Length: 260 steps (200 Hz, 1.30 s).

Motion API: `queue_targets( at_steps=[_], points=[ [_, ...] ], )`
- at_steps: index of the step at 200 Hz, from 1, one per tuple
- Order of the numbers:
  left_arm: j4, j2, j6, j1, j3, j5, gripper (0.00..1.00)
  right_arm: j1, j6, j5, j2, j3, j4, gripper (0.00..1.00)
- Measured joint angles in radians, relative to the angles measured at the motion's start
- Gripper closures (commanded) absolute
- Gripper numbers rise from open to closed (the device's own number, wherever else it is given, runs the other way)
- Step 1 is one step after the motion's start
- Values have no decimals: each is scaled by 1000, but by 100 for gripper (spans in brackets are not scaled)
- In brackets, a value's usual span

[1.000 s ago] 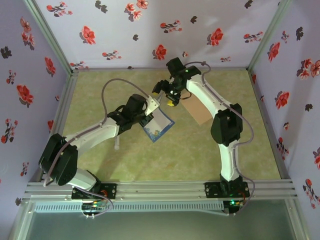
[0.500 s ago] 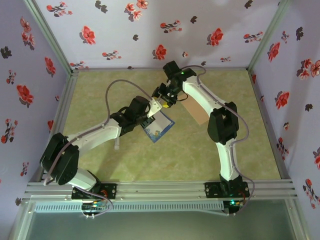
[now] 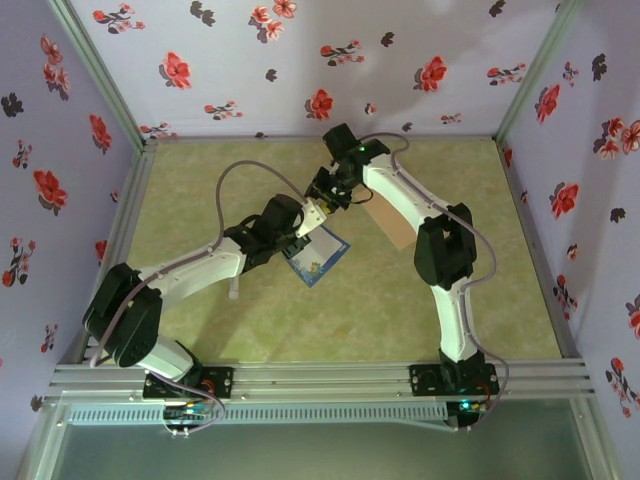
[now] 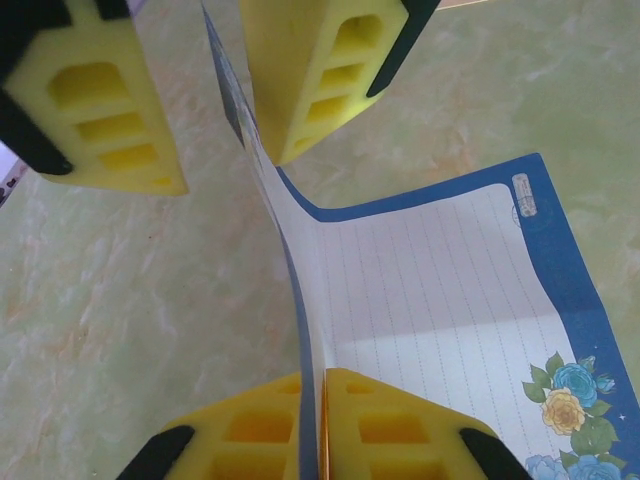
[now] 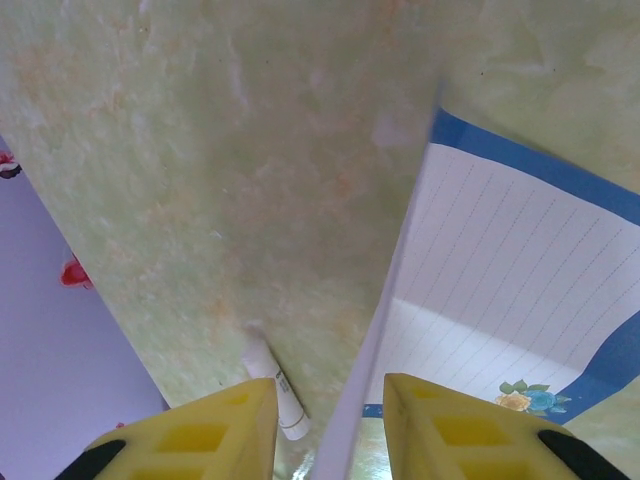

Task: Place the letter into the envelope and seal it

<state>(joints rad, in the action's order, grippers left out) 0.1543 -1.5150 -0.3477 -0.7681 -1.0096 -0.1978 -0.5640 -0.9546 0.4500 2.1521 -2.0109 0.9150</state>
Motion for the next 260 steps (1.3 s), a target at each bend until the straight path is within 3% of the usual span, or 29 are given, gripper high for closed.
queue_targets(
  at_steps=[46,57,83,90,105,110,186,236,260],
  points=[
    [0,0,0,0,0,-9,86,0,0,0,0,18,-13,91],
    [0,0,0,0,0,-13,82,0,-2,0,0,19,-15,97],
    [-1,0,2,-1,-1,-23,56,0,0,-1,0,21,-22,100],
    [-1,0,6,-1,-1,-28,44,0,0,-1,0,22,-23,100],
    [0,2,7,-2,-1,-39,7,0,1,-1,0,25,-25,100],
    [0,3,8,-2,-1,-42,1,0,2,-1,0,26,-25,100],
    [95,188,95,16,-1,-56,0,1,16,-8,-17,138,-93,100],
    [124,300,304,240,28,47,0,3,46,-8,-118,330,-240,100],
    [119,312,399,283,47,98,0,3,55,-9,-174,428,-311,100]
  ],
)
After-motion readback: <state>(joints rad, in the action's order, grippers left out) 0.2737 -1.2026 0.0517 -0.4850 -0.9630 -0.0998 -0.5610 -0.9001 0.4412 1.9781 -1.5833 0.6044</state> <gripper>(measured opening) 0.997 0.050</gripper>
